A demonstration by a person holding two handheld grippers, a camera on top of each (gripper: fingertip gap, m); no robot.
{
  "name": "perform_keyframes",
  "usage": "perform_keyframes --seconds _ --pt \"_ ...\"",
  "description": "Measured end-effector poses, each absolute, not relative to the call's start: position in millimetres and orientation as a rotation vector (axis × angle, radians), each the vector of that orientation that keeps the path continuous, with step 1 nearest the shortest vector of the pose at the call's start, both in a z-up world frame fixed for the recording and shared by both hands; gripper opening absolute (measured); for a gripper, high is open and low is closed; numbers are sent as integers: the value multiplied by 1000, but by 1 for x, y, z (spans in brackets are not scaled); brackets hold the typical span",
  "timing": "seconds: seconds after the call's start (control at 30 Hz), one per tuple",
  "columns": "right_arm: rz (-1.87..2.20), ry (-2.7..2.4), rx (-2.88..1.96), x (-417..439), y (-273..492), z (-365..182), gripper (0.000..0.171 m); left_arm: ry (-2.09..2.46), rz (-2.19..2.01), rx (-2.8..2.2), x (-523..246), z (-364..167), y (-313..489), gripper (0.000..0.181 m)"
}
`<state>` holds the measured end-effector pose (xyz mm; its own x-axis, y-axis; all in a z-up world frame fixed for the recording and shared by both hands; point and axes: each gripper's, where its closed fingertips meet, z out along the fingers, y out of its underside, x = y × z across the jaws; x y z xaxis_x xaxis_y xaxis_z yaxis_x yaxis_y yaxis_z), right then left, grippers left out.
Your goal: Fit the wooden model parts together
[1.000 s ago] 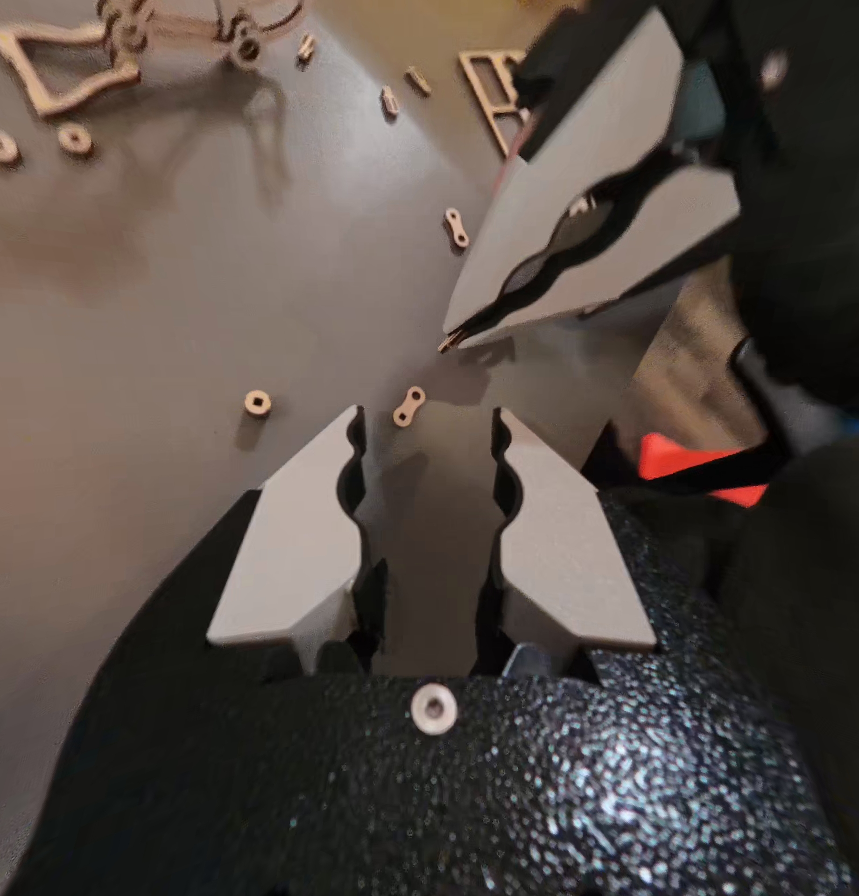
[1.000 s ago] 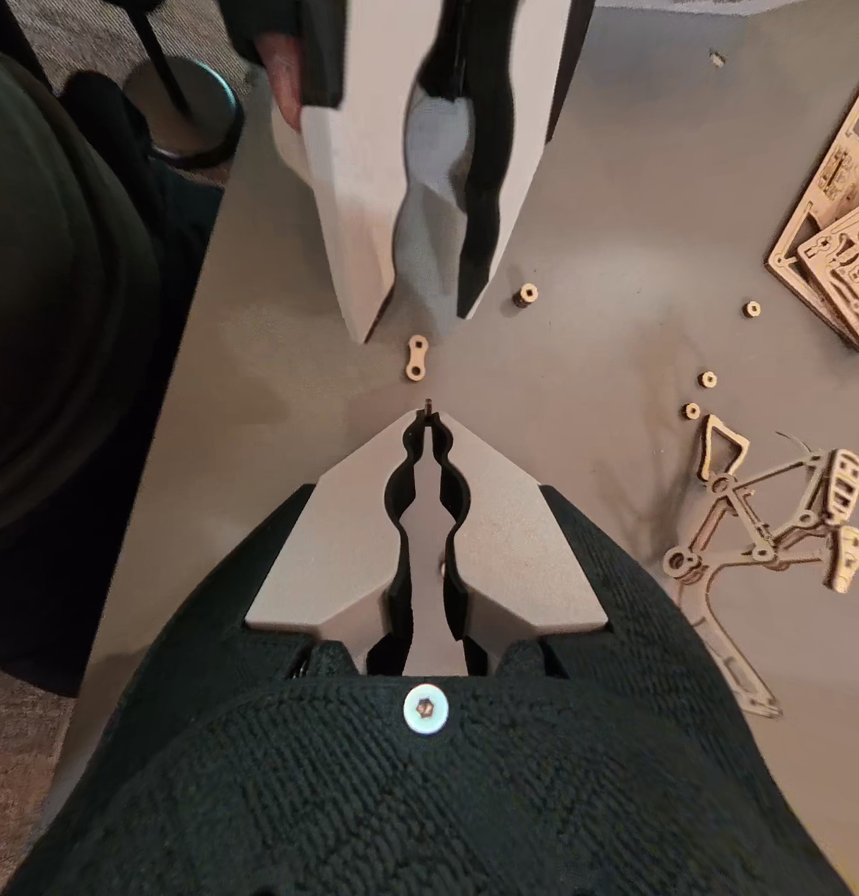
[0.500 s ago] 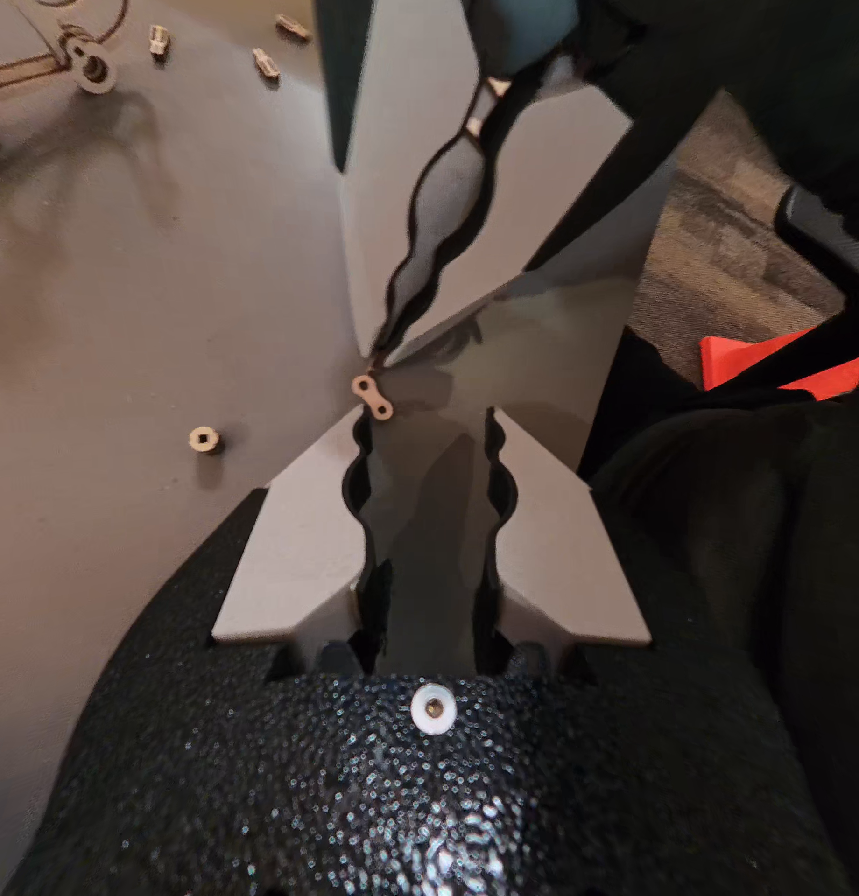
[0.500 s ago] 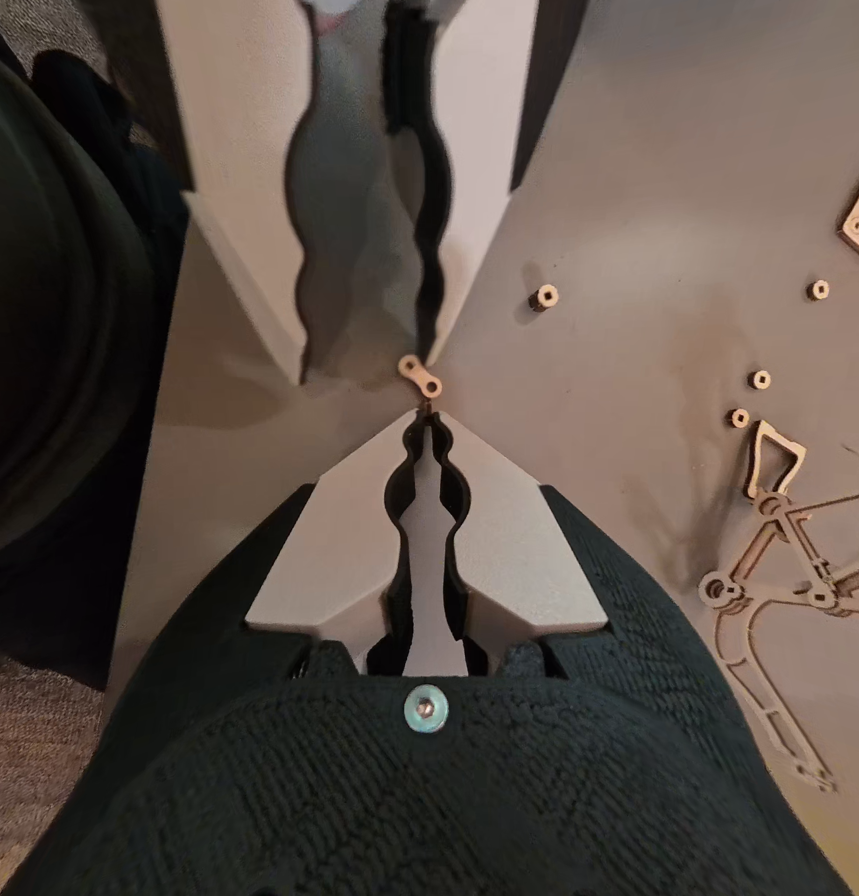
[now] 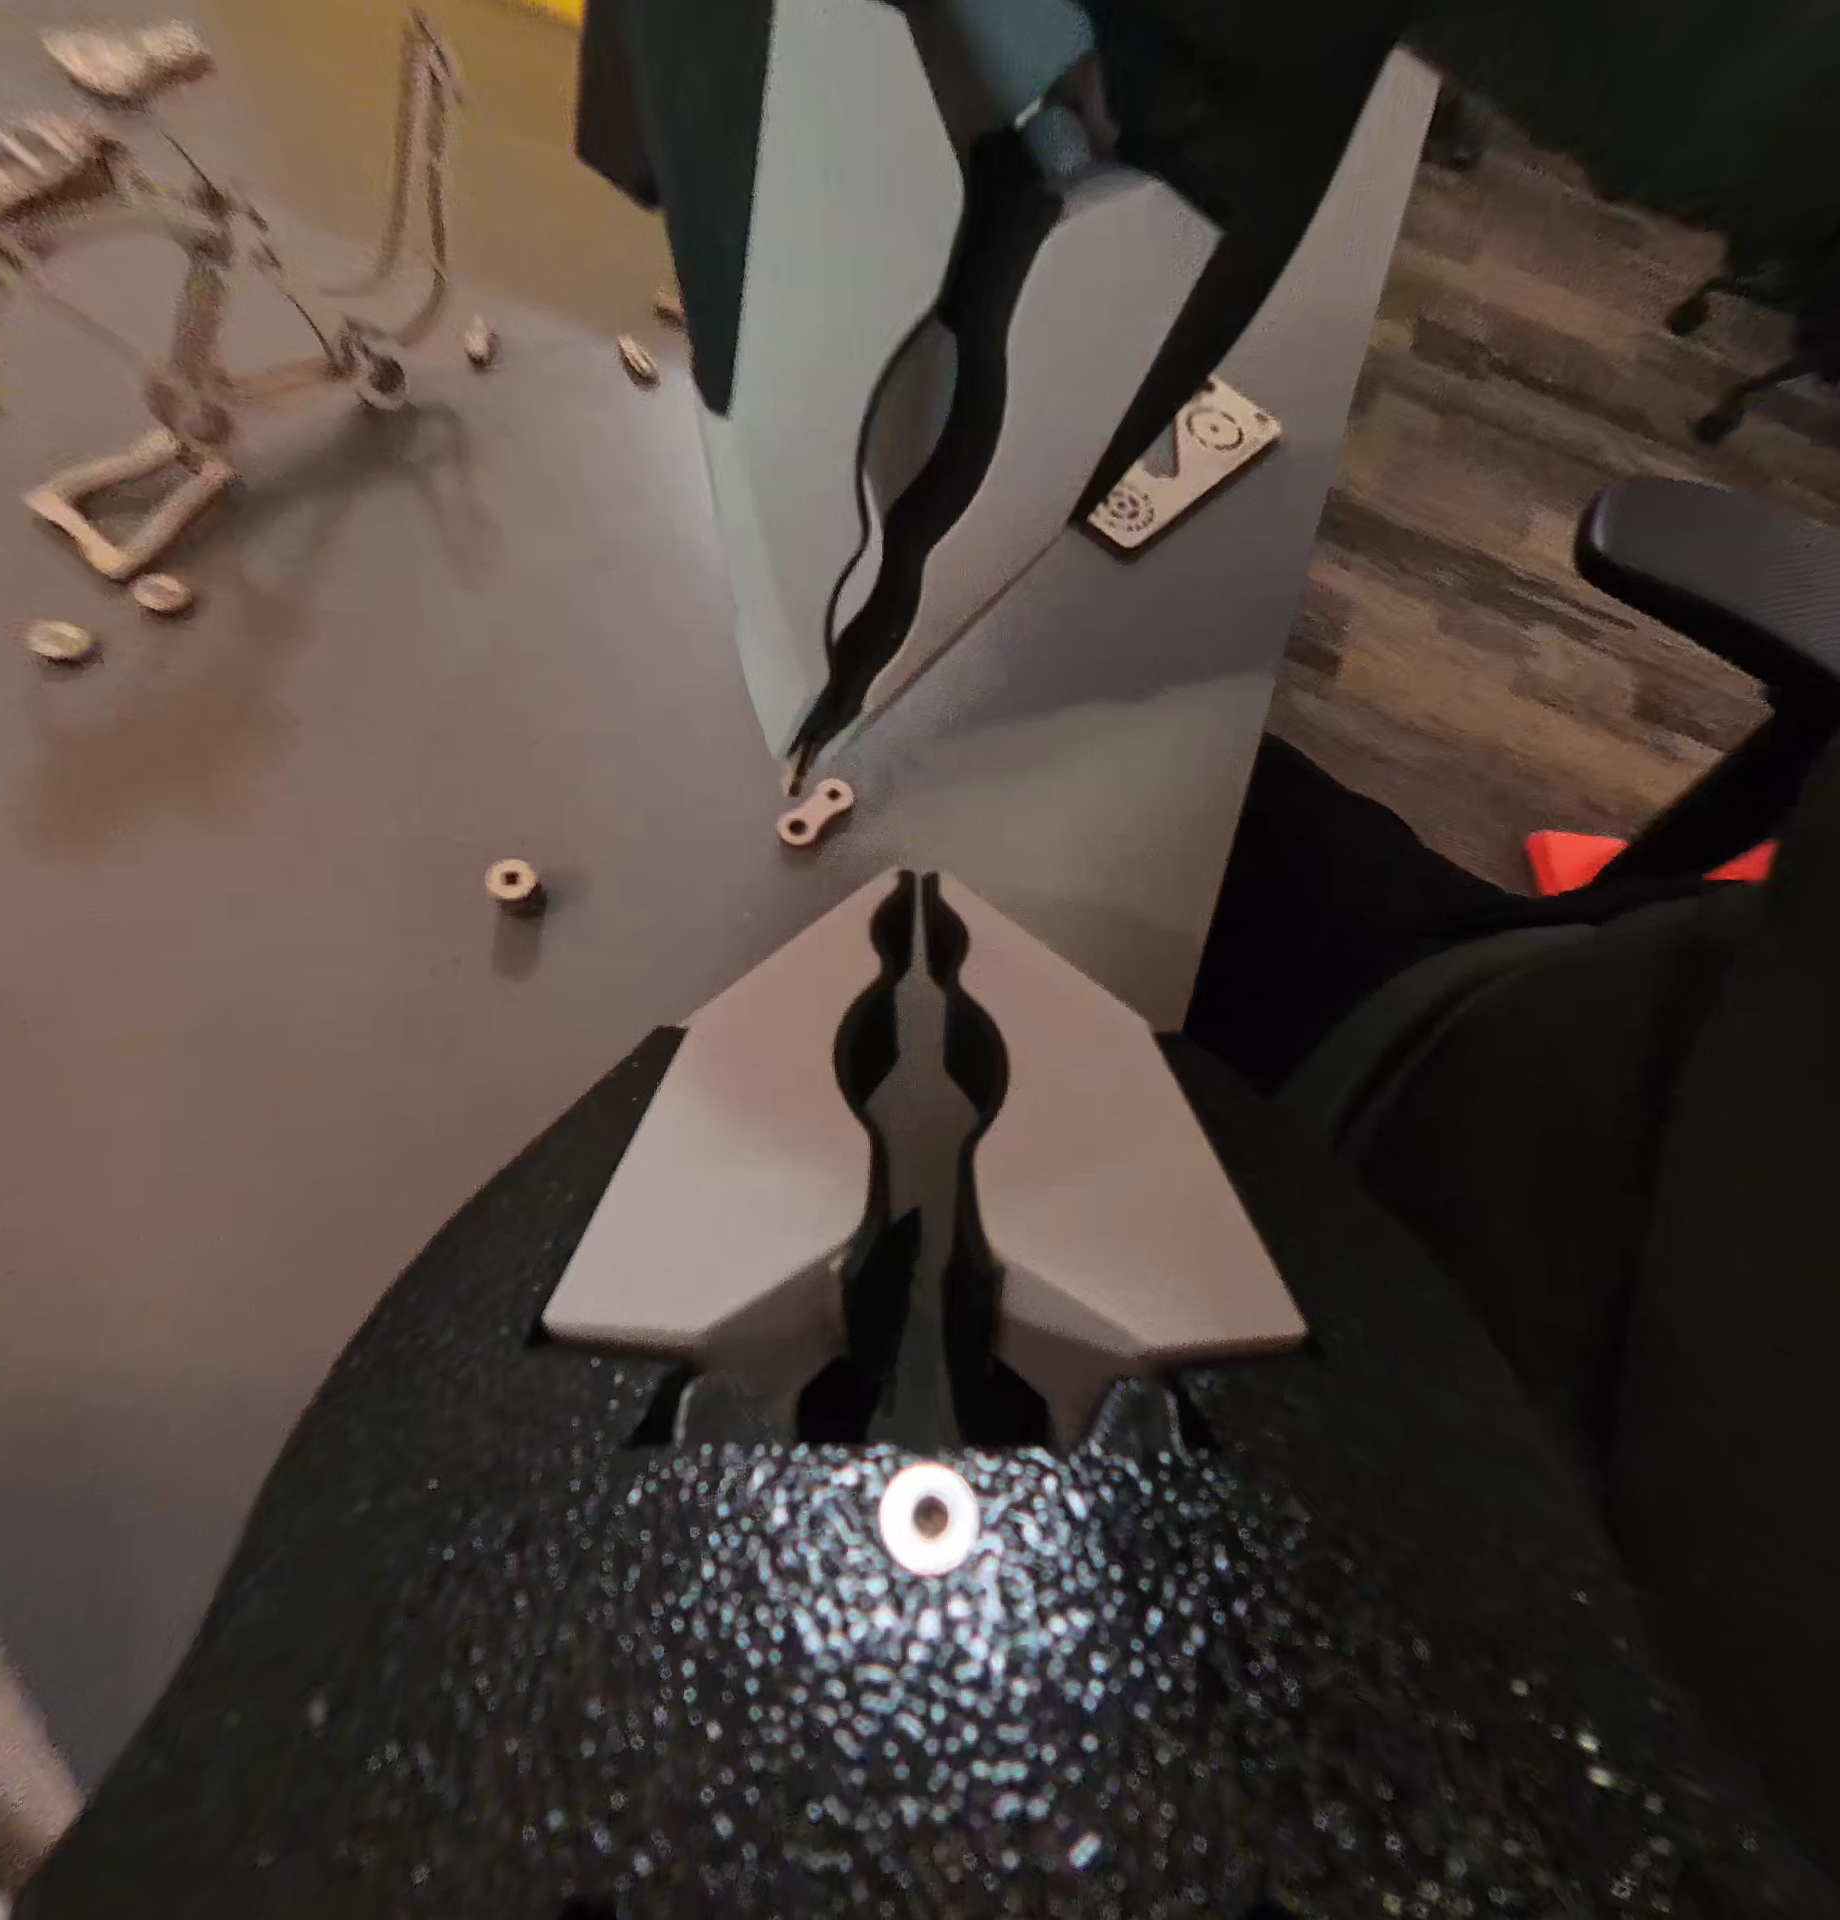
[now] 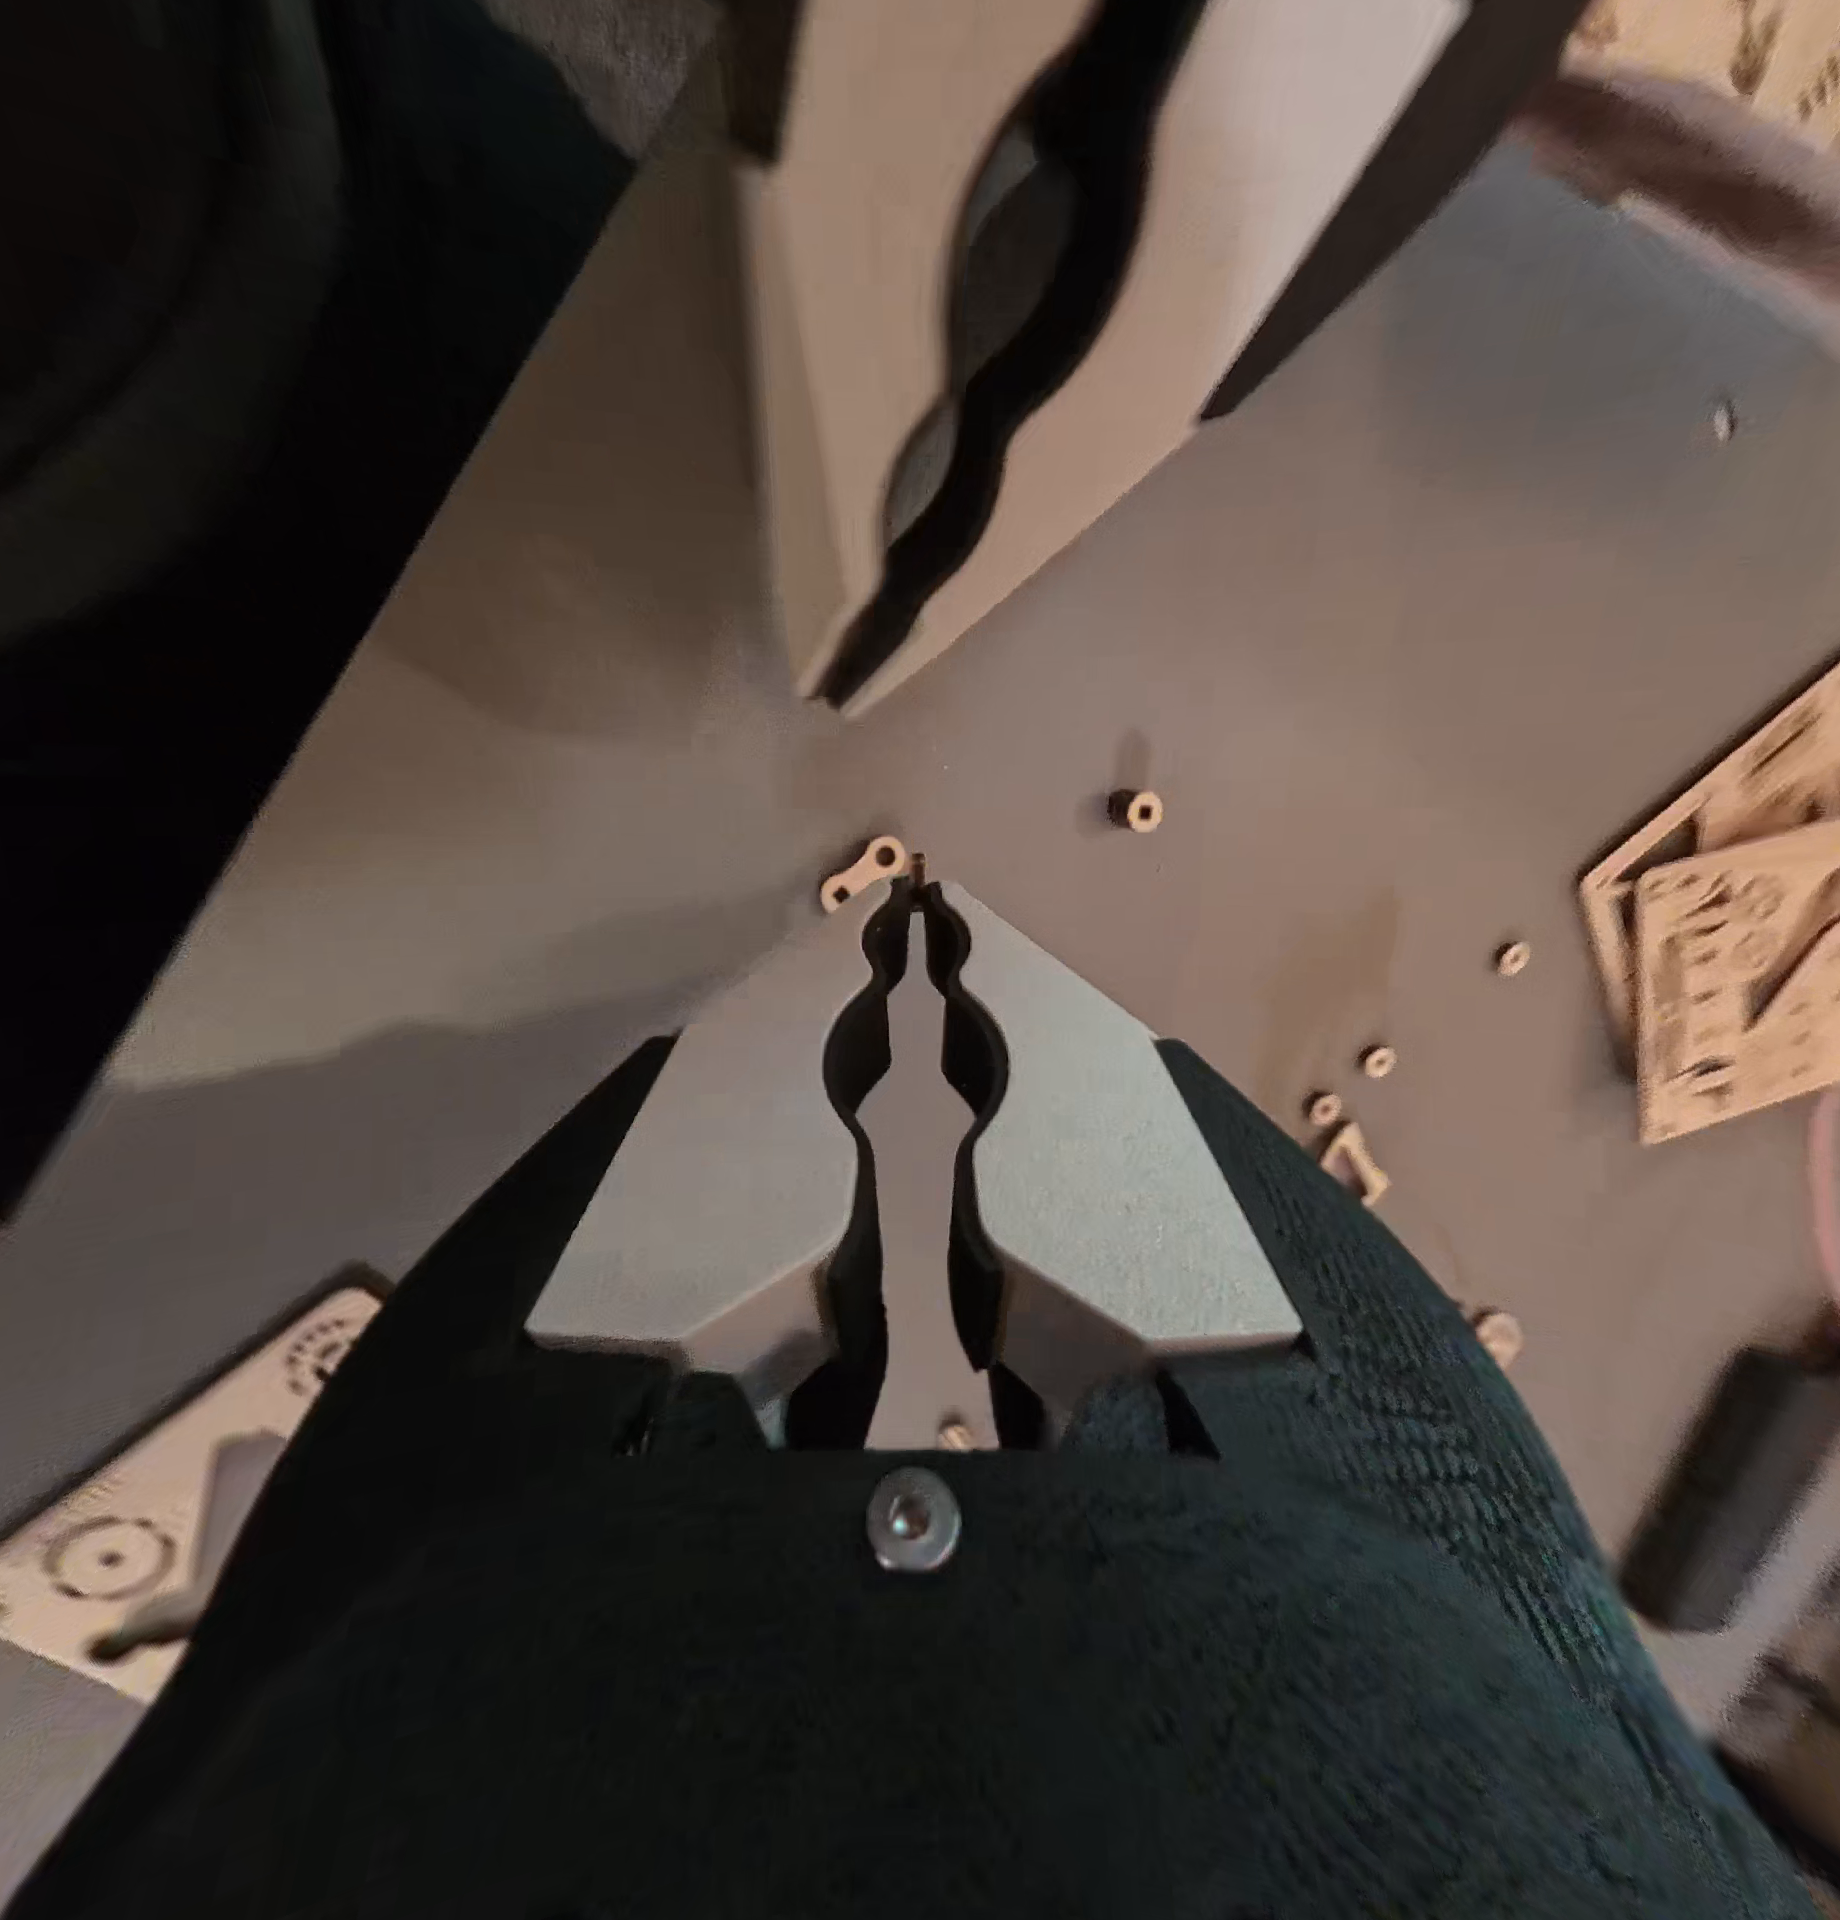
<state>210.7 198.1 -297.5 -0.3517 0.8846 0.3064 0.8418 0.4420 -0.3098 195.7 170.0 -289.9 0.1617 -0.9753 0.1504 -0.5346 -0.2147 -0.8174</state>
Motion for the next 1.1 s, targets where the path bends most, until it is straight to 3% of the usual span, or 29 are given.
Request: perform_keyframes --seconds 0.03,0.2,0.43,1.1 --pt "71 -2315 -1384 211 199 -297 1 1401 -892 -1771 193 -285 174 0" --pt "-233 -2525 -1062 220 200 -298 1 1125 -741 -1358 178 -235 198 0" --pt "-322 -2666 -883 208 195 -298 1 901 -857 -1277 151 -212 213 0" --pt "-297 -2839 -937 212 195 -310 1 841 -964 -1278 145 -206 217 0"
